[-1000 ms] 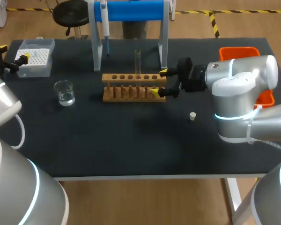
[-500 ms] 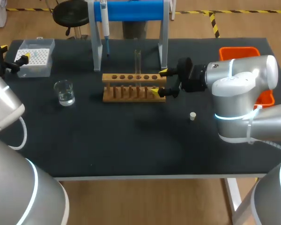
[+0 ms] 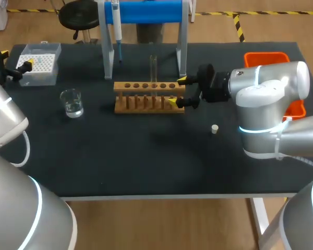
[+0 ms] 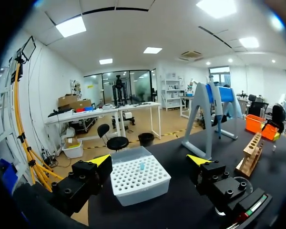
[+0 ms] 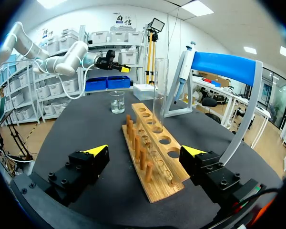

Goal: Invert the test tube, pick up the pipette, mount the tip to pipette, aspirate from beaker and dispense into the tube, eject the tip, return the pipette, and cap with the stopper.

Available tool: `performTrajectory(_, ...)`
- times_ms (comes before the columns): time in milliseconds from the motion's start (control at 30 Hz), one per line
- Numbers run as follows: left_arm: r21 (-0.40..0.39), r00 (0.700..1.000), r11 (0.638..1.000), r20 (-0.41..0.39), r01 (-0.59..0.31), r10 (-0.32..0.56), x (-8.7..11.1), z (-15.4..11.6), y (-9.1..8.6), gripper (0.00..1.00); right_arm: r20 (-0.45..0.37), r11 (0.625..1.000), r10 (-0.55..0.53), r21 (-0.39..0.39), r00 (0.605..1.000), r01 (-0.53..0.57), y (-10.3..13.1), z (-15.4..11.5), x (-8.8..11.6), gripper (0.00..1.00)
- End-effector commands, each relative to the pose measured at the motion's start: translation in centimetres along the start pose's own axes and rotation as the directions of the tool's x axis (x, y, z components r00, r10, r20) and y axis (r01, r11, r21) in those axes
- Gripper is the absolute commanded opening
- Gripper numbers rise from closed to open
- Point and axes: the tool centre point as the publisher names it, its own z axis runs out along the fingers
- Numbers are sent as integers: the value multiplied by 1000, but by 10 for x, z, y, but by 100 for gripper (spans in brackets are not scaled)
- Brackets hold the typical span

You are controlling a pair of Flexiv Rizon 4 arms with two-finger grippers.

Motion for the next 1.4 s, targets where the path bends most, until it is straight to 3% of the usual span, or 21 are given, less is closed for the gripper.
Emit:
performTrajectory(33,3,1000,1000,21,13,-13,-2,10,4,100,1,1000,0,-1,1000,0,0,-1,1,100)
performTrajectory(167,23,999,1000,37,13,-14,-6,13,5,100,1,1000,0,-1,1000,0,0,-1,1,100)
performTrajectory(600,-48,999,999,49,-7,9,-8,42,13,100,1,1000,0,-1,1000,0,0,-1,1,100)
performTrajectory(1033,-55,992,993,72,104,-100,-10,58,20,100,1,1000,0,-1,1000,0,0,-1,1,100)
performTrajectory(1400,-71,986,988,104,135,-127,-7,72,31,100,1,1000,0,-1,1000,0,0,-1,1,100)
